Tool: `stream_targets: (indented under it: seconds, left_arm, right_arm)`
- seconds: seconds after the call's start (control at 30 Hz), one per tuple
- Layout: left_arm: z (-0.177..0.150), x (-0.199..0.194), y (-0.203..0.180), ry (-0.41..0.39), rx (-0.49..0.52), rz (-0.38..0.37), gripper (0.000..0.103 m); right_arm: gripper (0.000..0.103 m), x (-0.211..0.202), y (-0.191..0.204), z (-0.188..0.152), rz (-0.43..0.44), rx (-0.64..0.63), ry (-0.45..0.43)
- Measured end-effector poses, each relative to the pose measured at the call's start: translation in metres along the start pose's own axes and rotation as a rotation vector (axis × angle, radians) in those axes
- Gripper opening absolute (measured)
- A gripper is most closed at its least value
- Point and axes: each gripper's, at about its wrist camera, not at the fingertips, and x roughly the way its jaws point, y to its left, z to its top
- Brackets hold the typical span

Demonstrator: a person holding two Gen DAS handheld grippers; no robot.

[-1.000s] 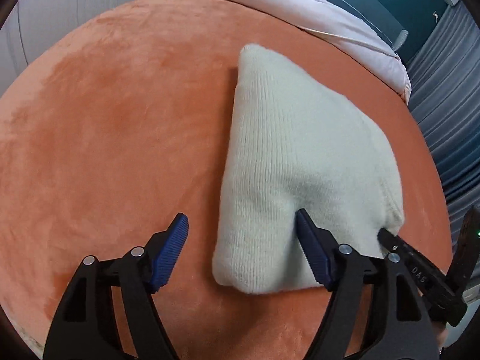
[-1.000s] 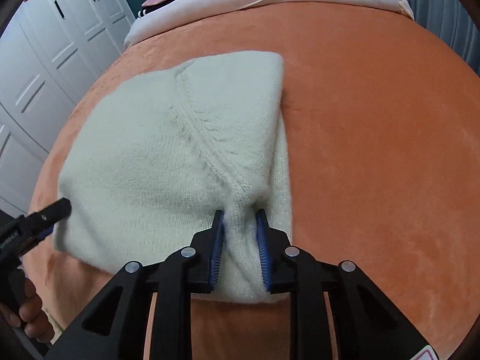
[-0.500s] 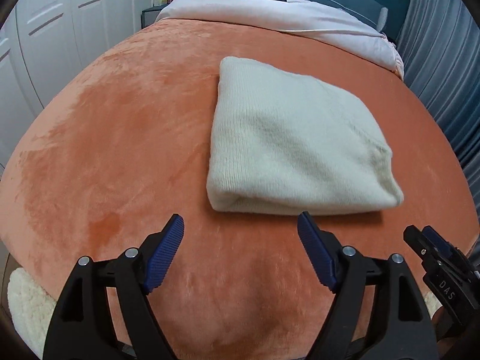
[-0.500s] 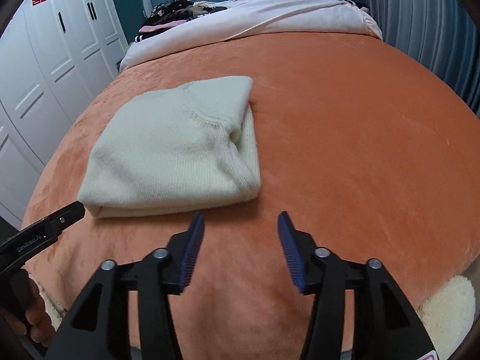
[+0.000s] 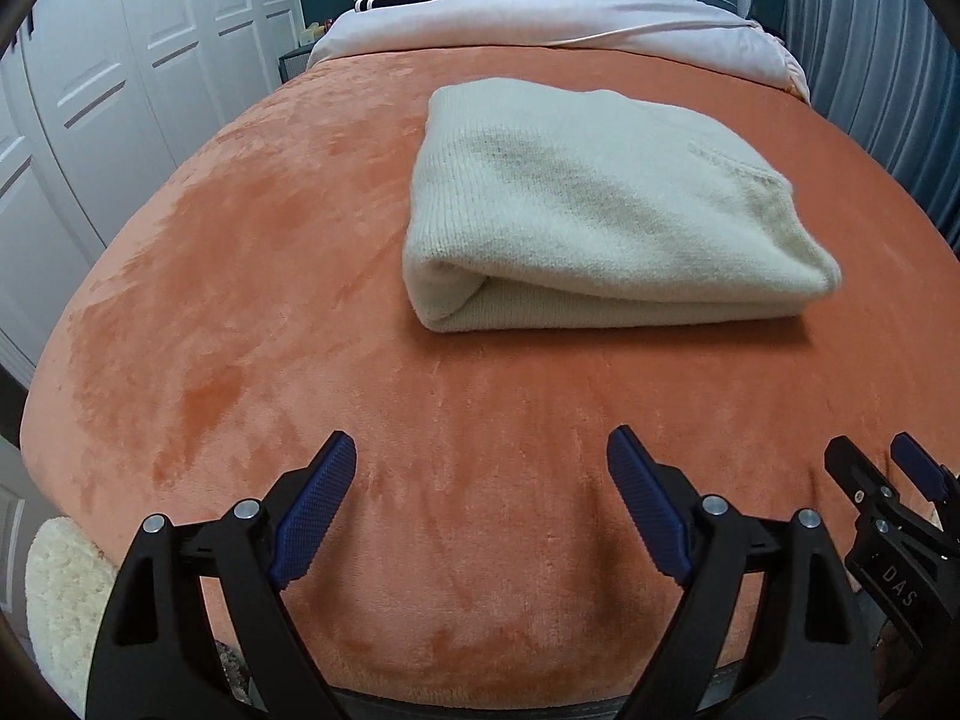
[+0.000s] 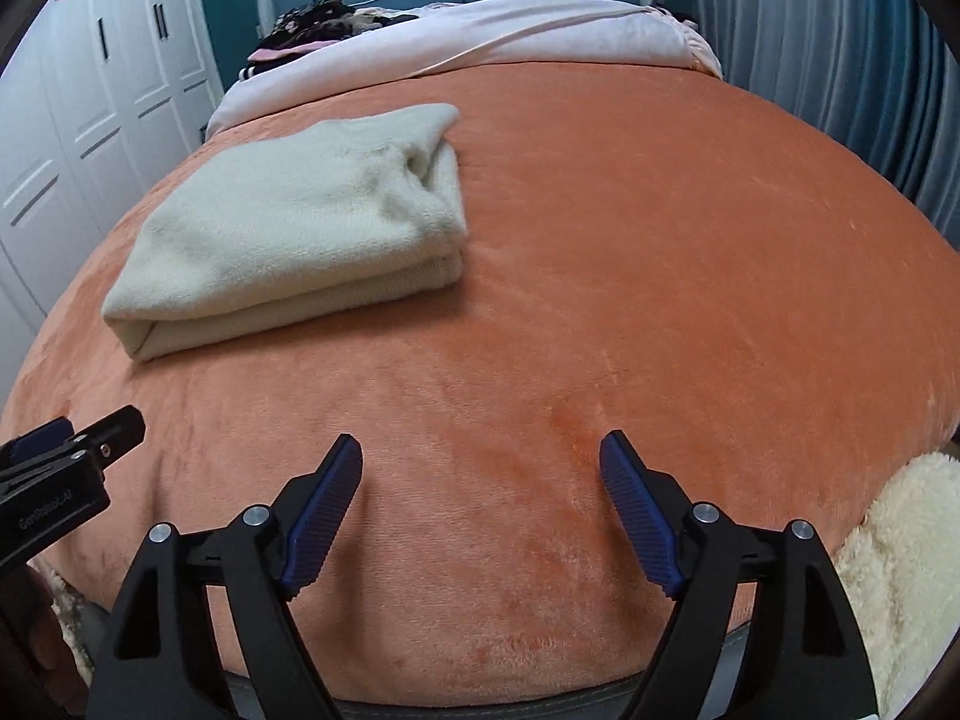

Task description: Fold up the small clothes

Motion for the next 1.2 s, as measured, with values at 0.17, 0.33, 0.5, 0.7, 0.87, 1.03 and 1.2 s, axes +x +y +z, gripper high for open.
stream_targets:
  seconds: [0.17, 0.33, 0.5, 0.7, 0.87, 1.03, 1.2]
  left_arm:
    - [-0.005, 0.004, -0.001, -0.012, 0.005, 0.022, 0.085]
    - [-0.015, 0.012, 0.0, -0.016, 0.009, 0.04, 0.085]
    - [-0.017, 0.016, 0.003, -0.039, -0.002, 0.036, 0.088]
    - [-0.021, 0.022, 0.007, -0.062, -0.021, 0.032, 0.095]
    - [-0.026, 0.025, 0.006, -0.103, -0.016, 0.042, 0.098]
    - [-0.026, 0.028, 0.007, -0.1, -0.027, 0.028, 0.098]
    - [-0.026, 0.03, 0.008, -0.1, -0.021, 0.037, 0.098]
  right_arm:
    - [0.084, 0.006, -0.008, -0.002, -0.013, 0.039, -0.01]
    - [0.086, 0.009, -0.003, -0.006, -0.022, 0.013, -0.028]
    - [0.086, 0.013, 0.005, -0.012, -0.029, -0.022, -0.035]
    - [0.092, 0.018, 0.011, -0.018, -0.047, -0.045, -0.04]
    - [0.092, 0.02, 0.013, -0.02, -0.046, -0.048, -0.035]
    - [0.093, 0.02, 0.015, -0.022, -0.054, -0.055, -0.034]
    - [0.093, 0.02, 0.02, -0.023, -0.066, -0.06, -0.032]
